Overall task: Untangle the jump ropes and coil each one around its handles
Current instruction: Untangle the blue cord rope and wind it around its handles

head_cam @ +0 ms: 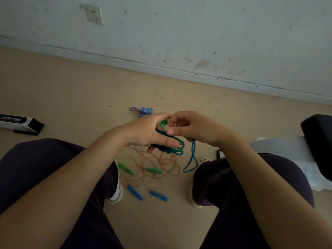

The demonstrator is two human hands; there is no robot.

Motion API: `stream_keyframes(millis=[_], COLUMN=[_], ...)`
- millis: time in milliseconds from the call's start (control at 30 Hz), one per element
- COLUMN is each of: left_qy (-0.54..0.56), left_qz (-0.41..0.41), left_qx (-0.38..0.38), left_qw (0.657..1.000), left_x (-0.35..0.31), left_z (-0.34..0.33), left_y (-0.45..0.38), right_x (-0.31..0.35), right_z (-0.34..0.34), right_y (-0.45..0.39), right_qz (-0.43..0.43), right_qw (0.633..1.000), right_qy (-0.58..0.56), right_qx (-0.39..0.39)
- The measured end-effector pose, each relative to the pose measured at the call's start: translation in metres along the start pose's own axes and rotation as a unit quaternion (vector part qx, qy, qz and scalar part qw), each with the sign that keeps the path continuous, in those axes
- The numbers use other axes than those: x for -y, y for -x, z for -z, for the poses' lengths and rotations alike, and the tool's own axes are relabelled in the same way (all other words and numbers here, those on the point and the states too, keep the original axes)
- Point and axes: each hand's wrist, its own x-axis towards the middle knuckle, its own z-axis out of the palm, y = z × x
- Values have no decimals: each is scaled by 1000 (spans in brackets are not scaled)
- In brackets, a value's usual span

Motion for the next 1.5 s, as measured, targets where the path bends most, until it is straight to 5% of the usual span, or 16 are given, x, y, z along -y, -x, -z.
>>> stream_keyframes(millis=[400,800,1500], left_qy=[-12,-20,16], left_qz=[23,10,10], left_qx=[3,-4,-2], left_qw=[1000,1000,1000], left_x=[2,4,9], left_z=[-1,2,2], left_y=[-2,-6,-6], right_x=[-2,-4,-4], right_z=[-2,-5,-1], right_y=[1,-5,0], right_qz=[26,22,1], right_qw=[998,975,1000], right_qy=[-41,-137,0], right_qx=[-31,-174,-23])
